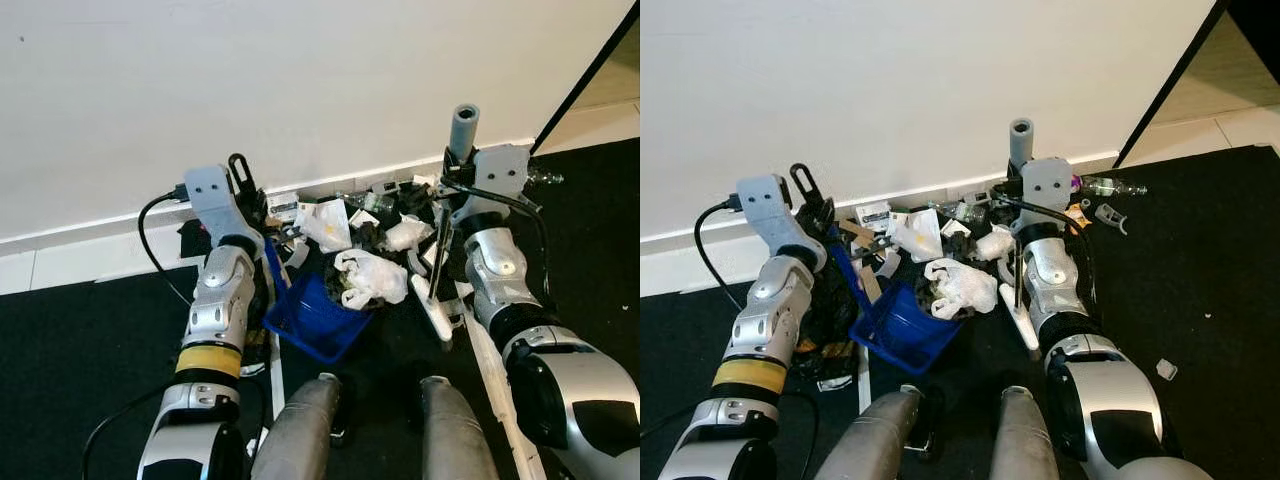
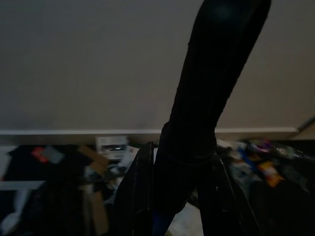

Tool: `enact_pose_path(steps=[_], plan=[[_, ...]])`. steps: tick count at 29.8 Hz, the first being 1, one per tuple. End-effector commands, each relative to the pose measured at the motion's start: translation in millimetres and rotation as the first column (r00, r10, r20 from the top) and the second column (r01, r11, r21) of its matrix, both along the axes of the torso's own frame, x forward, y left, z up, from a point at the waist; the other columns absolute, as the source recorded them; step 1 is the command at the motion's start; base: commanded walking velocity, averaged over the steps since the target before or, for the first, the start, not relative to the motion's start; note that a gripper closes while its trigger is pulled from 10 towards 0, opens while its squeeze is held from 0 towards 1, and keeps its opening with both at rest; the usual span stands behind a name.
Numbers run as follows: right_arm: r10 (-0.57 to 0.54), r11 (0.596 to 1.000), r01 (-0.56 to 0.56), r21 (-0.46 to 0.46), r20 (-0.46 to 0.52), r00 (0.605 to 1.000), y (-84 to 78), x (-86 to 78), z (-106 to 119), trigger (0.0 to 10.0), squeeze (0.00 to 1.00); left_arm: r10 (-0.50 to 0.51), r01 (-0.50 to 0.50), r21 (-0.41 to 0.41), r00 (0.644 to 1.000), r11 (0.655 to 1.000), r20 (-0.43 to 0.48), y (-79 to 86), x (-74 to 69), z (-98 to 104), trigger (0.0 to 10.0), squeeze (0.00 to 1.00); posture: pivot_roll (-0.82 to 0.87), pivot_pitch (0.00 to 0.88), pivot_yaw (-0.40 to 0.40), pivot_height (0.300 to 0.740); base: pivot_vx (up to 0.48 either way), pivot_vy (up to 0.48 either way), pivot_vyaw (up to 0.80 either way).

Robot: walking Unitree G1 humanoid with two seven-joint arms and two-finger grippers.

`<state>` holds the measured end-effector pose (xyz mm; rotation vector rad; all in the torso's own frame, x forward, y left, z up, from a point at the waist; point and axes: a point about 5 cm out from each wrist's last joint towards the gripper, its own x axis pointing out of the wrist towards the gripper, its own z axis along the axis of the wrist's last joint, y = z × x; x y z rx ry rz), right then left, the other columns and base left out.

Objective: Sweep floor

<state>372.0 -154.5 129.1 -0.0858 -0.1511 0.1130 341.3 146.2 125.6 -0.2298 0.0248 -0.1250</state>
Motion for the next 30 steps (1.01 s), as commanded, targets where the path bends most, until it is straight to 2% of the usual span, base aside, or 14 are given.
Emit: enact_pose_path(steps=[1,3,5,7,10,12,13,15,16,22,25,26,28,30], plan=[[0.029,1.0,-0.029,0.003,-0.013,0.999,7.0,-0.7,-2.9,10.0,0.0,-0.117,0.117,-0.093,0.993,0.989,0.004,-23.8,-3.8,-2.5,10.0,0.0,0.1,0.256,0.08,0.74,0.0,0.0,0.0],[0.074,0.997,-0.075,-0.008,-0.024,0.997,12.6,-0.3,-3.3,10.0,0.0,-0.214,0.214,-0.048,0.977,0.976,0.014,-35.0,-8.7,-3.9,10.0,0.0,0.09,0.251,0.074,0.74,0.0,0.0,0.0],[0.074,0.997,-0.075,-0.008,-0.024,0.997,12.6,-0.3,-3.3,10.0,0.0,-0.214,0.214,-0.048,0.977,0.976,0.014,-35.0,-8.7,-3.9,10.0,0.0,0.09,0.251,0.074,0.74,0.0,0.0,0.0],[0.091,0.996,-0.092,-0.011,-0.027,0.995,14.5,-0.2,-3.2,10.0,0.0,-0.272,0.272,0.002,0.962,0.962,0.018,-41.3,-12.4,-5.5,10.0,0.0,0.09,0.246,0.07,0.74,0.0,0.0,0.0],[0.107,0.994,-0.108,-0.017,-0.031,0.994,15.6,-0.2,-3.3,10.0,0.0,-0.429,0.418,0.182,0.903,0.89,0.023,-55.4,-23.4,-10.3,10.0,0.0,0.09,0.238,0.066,0.74,0.0,0.0,0.0],[0.109,0.994,-0.109,-0.021,-0.031,0.994,14.5,-0.5,-3.7,10.0,0.0,-0.485,0.466,0.228,0.873,0.855,0.037,-59.2,-28.1,-6.7,10.0,0.0,0.08,0.237,0.065,0.74,0.0,0.0,0.0],[0.109,0.994,-0.109,-0.021,-0.031,0.994,14.5,-0.5,-3.7,10.0,0.0,-0.485,0.466,0.228,0.873,0.855,0.037,-59.2,-28.1,-6.7,10.0,0.0,0.08,0.237,0.065,0.74,0.0,0.0,0.0],[0.105,0.994,-0.106,-0.025,-0.031,0.994,11.6,-1.0,-4.2,10.0,0.0,-0.547,0.507,0.312,0.836,0.803,0.049,-59.0,-34.3,-0.8,10.0,0.0,0.07,0.234,0.064,0.74,0.0,0.0,0.0],[0.105,0.994,-0.106,-0.025,-0.031,0.994,11.6,-1.0,-4.2,10.0,0.0,-0.547,0.507,0.312,0.836,0.803,0.049,-59.0,-34.3,-0.8,10.0,0.0,0.07,0.234,0.064,0.74,0.0,0.0,0.0],[0.088,0.996,-0.089,-0.032,-0.033,0.996,-1.0,-3.3,-6.8,10.0,0.0,-0.636,0.515,0.561,0.771,0.648,0.027,-31.1,-52.1,8.4,10.0,0.0,0.07,0.228,0.058,0.74,0.0,0.0,0.0],[0.087,0.996,-0.088,-0.032,-0.034,0.996,-2.2,-3.4,-6.9,10.0,0.0,-0.639,0.514,0.575,0.769,0.637,0.021,-26.9,-53.0,8.5,10.0,0.0,0.08,0.227,0.055,0.74,0.0,0.0,0.0],[0.085,0.996,-0.086,-0.034,-0.037,0.996,-3.5,-3.4,-7.2,10.0,0.0,-0.615,0.505,0.562,0.789,0.655,0.009,-16.6,-52.3,4.1,10.0,0.0,0.08,0.225,0.052,0.74,0.0,0.0,0.0],[0.085,0.996,-0.086,-0.034,-0.037,0.996,-3.5,-3.4,-7.2,10.0,0.0,-0.615,0.505,0.562,0.789,0.655,0.009,-16.6,-52.3,4.1,10.0,0.0,0.08,0.225,0.052,0.74,0.0,0.0,0.0],[0.087,0.995,-0.089,-0.035,-0.039,0.995,-2.7,-2.9,-6.7,10.0,0.0,-0.577,0.488,0.525,0.817,0.697,0.006,-13.7,-48.9,-3.3,10.0,0.0,0.07,0.223,0.045,0.74,0.0,0.0,0.0]])
